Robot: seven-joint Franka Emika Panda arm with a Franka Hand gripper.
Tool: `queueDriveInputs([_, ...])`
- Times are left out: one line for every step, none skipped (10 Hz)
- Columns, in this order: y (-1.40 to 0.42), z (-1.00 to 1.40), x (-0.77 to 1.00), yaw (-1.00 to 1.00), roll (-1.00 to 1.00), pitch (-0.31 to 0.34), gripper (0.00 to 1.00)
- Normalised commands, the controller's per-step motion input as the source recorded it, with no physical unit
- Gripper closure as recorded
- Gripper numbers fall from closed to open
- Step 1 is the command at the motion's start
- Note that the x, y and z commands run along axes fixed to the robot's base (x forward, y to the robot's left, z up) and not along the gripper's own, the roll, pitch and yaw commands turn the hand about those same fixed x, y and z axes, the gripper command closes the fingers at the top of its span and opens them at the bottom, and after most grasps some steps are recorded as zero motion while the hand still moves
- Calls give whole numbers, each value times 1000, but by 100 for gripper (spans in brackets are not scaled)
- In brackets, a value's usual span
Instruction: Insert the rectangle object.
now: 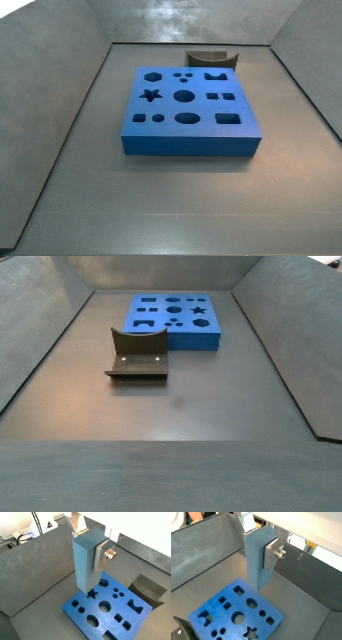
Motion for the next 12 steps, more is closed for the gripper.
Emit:
queueDriveInputs([-21,-842,-25,-238,-169,92,100])
queueDriveInputs([-7,-596,13,-137,-146,16,100])
queueDriveInputs([0,-388,9,-85,-128,-18,100])
queueDriveInputs([2,-179,2,-56,-114,-32,100])
queueDriveInputs([127,936,-25,2,173,144,100])
queueDriveInputs([124,894,-36,13,175,161,100])
queueDriveInputs([73,608,-10,10,145,154,100])
queueDriveInputs([27,281,53,7,103,133,100])
queueDriveInputs([-40,-351,257,-846,0,-17,100])
queueDriveInputs([-60,-343,354,-754,0,-16,100])
queueDriveInputs([-60,-366,340,-769,6,-14,100])
queueDriveInputs([-46,-377,274,-834,6,-21,100])
